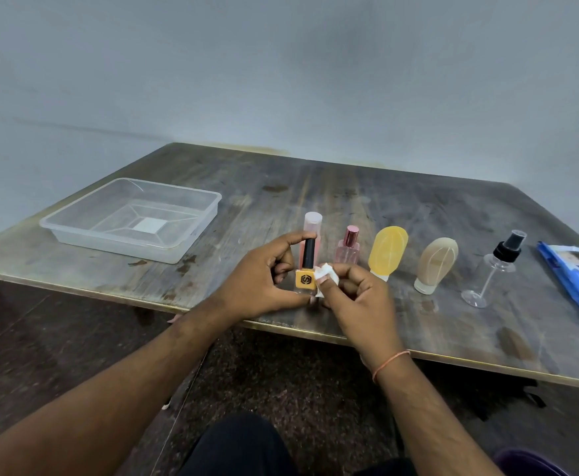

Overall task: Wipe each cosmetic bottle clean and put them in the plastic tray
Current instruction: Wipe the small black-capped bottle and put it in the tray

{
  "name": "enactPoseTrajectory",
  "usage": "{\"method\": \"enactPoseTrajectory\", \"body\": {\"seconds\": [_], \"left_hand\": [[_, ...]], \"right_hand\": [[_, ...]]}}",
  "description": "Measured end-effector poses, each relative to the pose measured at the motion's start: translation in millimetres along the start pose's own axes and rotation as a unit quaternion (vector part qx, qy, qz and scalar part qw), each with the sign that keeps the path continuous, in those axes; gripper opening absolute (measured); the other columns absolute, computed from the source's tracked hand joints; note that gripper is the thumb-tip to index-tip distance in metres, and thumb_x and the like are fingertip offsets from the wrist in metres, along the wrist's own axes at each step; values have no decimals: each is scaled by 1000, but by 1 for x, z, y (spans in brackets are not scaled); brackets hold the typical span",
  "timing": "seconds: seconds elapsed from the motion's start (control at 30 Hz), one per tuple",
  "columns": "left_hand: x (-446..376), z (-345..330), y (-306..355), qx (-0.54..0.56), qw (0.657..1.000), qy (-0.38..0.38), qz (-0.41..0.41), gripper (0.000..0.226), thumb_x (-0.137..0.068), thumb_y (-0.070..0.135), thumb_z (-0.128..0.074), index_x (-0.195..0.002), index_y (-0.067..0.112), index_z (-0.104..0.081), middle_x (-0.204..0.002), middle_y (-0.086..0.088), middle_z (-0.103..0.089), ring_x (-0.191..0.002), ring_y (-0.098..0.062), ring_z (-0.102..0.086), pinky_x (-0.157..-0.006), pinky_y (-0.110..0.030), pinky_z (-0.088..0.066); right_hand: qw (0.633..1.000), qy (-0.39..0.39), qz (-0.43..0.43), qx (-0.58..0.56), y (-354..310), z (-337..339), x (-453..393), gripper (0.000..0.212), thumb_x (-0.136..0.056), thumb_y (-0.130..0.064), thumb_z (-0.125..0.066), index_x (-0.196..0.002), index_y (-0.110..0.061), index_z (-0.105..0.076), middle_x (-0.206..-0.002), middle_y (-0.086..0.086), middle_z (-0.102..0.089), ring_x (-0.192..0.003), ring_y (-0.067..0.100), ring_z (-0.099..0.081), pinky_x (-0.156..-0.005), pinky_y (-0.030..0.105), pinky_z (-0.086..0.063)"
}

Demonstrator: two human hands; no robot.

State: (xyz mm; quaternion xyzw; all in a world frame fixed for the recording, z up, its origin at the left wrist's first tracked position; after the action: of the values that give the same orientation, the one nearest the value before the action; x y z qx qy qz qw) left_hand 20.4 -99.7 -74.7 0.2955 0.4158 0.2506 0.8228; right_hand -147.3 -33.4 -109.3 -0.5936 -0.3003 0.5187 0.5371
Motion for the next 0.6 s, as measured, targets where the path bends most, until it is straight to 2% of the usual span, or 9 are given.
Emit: {"method": "enactPoseTrajectory", "body": {"seconds": [0.07,0.13,0.2,0.3,0.4,0.5,0.6], "left_hand": [[0,-2,1,-10,1000,-9,0,94,-74,11,-98,-155,29,-55,-78,-12,-43,-65,-6,-41,-67,-15,-41],[1,-3,1,-17,1000,-13,2,94,-73,11,-99,-155,29,-55,-79,-14,-43,-65,-6,-40,-66,-15,-41],[1,-2,-1,-24,1000,-7,4,93,-74,12,-98,-154,30,-55,-79,-13,-44,-65,-6,-41,-66,-17,-41],[1,1,-3,-29,999,9,13,90,-74,10,-95,-154,29,-56,-78,-13,-44,-65,-5,-41,-64,-21,-43],[1,2,-2,-34,999,19,17,90,-74,12,-95,-154,28,-56,-77,-12,-44,-64,-5,-40,-64,-20,-42],[1,1,-1,-41,999,12,8,90,-74,13,-95,-154,27,-56,-75,-10,-44,-63,-5,-41,-65,-17,-42],[2,-2,-4,-42,999,-2,13,89,-75,12,-95,-154,26,-56,-72,2,-44,-63,-6,-44,-65,-15,-42]], "right_hand": [[998,32,35,34,-6,1,1,10,-97,-21,-79,-104,-27,-83,-100,-9,-83,-99,9,-78,-94,43,-63],[988,66,99,102,-17,2,3,13,-93,-19,-83,-106,-24,-85,-109,-16,-73,-106,-4,-69,-92,20,-57],[977,81,137,139,-22,1,6,18,-91,-17,-84,-109,-20,-85,-105,-18,-58,-101,-4,-63,-83,8,-49],[955,56,206,206,-26,-8,13,25,-96,-20,-79,-121,-22,-81,-100,-15,-53,-97,8,-62,-81,18,-50],[948,27,236,214,-24,-13,16,30,-100,-13,-72,-129,-20,-78,-103,-10,-57,-98,13,-62,-80,24,-50],[958,39,210,191,-21,-9,13,26,-99,-19,-73,-122,-28,-80,-102,-13,-65,-99,15,-67,-82,35,-57],[972,72,162,157,-19,-2,9,11,-96,-29,-78,-106,-32,-80,-102,-20,-73,-101,11,-71,-85,43,-60]]}}
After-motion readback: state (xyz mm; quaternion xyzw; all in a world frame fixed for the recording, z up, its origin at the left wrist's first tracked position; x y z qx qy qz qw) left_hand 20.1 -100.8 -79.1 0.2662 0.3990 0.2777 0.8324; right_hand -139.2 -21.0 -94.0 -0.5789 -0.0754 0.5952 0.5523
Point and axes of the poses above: each hand's wrist, its own x-axis away from the middle knuckle, its own z-axis out of the back of the hand, y = z × x, the point moved 7 cm from there along -x, towards the middle knuckle
